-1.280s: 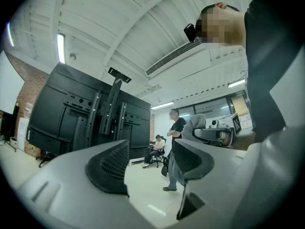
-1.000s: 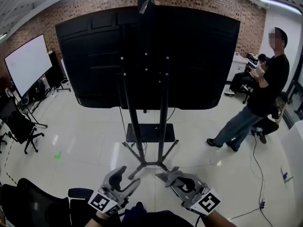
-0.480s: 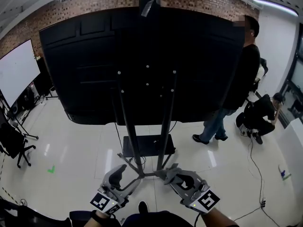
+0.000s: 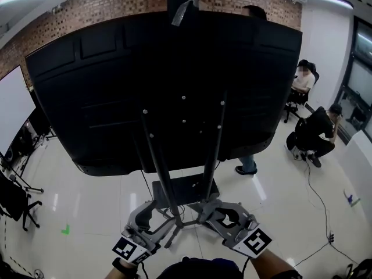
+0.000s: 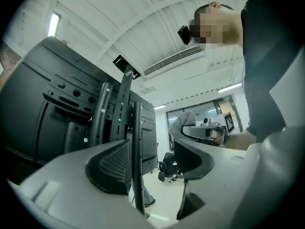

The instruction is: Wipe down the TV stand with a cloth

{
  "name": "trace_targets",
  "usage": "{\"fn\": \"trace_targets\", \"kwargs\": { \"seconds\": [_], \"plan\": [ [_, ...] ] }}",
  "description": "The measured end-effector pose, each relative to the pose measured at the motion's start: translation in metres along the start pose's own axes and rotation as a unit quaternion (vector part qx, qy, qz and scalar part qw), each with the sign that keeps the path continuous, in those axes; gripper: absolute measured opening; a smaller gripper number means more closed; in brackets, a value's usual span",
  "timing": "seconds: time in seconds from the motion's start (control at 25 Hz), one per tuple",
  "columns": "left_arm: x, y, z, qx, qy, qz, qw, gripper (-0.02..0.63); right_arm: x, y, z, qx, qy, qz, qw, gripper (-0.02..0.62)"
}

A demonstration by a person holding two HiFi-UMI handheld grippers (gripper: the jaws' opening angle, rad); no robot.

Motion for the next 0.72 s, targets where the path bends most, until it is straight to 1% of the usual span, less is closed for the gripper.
{"fn": "trace_targets", "kwargs": {
  "seconds": [0.2,0.36,0.56,0.72],
  "plan": [
    [0.002,0.01,0.01,-0.005,0.003,-0.006,1.0,0.316,-0.002,0.016,-0.009,0.008,-0.017,0.0,1.0,0.037],
    [0.014,0.02,0.014,-0.005,0.019,-0.014,0.9997,0.316,0.006,0.025,-0.024,0.016,-0.039,0.0,0.999,0.037],
    [0.035,0.031,0.026,0.002,0.04,-0.03,0.9988,0.314,0.03,0.042,-0.05,0.02,-0.081,-0.011,0.996,0.038],
    [0.063,0.049,0.031,-0.005,0.073,-0.051,0.996,0.313,0.061,0.055,-0.071,0.025,-0.127,-0.027,0.991,0.037]
  ]
}}
Point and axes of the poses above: the fingertips, and each gripper's own axes: y forward along the fingers, z to its left, x out of its top, the point moved 3 cm from there along -y, backward along the fingers, and after that the axes turned 2 degrees about -z, right-handed, at the moved point
